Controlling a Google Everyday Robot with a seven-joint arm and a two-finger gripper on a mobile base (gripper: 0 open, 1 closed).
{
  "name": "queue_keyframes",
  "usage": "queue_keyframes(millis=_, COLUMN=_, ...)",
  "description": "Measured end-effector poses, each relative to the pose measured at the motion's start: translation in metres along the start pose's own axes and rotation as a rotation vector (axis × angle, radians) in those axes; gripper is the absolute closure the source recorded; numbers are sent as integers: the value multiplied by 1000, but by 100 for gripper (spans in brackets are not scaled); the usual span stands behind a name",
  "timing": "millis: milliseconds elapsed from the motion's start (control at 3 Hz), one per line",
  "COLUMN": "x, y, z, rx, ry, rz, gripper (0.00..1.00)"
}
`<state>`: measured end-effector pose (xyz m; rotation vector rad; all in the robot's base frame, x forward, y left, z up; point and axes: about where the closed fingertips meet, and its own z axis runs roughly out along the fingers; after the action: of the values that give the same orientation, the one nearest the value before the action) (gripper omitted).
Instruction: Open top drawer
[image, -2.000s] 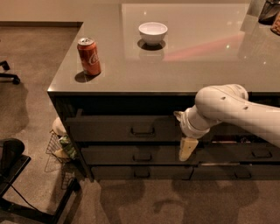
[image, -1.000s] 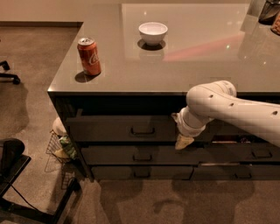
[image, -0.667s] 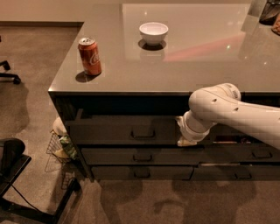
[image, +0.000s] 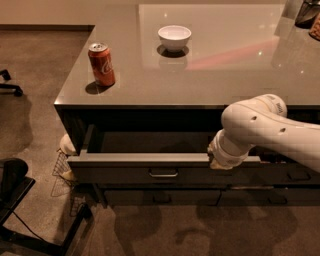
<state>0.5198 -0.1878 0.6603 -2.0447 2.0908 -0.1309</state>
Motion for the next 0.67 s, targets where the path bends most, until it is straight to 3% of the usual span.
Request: queue_keyframes(millis=667, x=-1, y=-2, z=-9, rx=0, ry=0, rz=0, gripper=100)
